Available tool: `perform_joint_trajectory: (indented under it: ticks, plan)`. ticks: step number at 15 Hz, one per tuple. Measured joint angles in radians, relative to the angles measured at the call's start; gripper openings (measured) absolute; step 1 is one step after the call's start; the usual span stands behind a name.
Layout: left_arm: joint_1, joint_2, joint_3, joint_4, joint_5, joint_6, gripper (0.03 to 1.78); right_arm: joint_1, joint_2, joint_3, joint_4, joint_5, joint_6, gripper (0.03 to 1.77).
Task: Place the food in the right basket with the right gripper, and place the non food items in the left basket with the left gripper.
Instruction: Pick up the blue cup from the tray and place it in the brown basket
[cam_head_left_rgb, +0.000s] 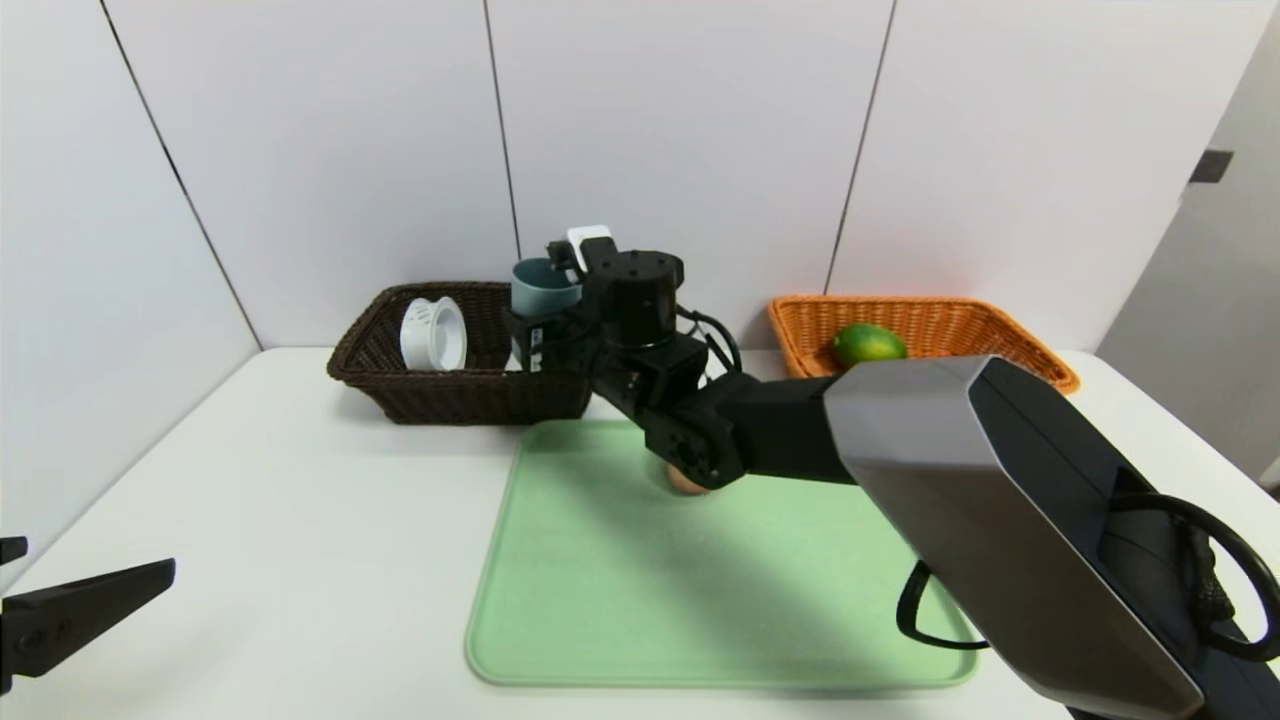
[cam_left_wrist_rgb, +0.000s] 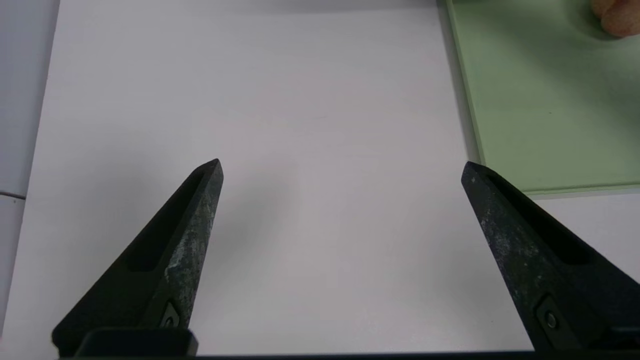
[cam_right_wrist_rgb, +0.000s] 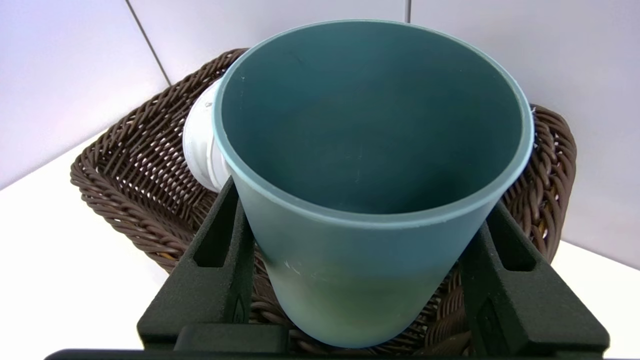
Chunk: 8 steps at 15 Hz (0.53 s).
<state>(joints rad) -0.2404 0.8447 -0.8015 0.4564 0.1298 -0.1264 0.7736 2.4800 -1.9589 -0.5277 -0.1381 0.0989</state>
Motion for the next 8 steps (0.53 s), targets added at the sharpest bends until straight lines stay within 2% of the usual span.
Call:
perform_joint_trajectory:
  ticks: [2, 4, 8]
  plan:
    - [0.004, -0.013, 0.000, 0.016, 0.000, 0.000, 1.69, 0.000, 0.010, 0.000, -0.019, -0.004, -0.016, 1.13]
    - [0.006, -0.029, -0.002, 0.040, -0.001, 0.007, 1.69, 0.000, 0.016, 0.000, -0.031, -0.018, -0.024, 1.27]
    - [0.007, -0.053, 0.004, 0.056, -0.001, 0.014, 1.69, 0.001, 0.018, 0.000, -0.031, -0.020, -0.024, 1.44]
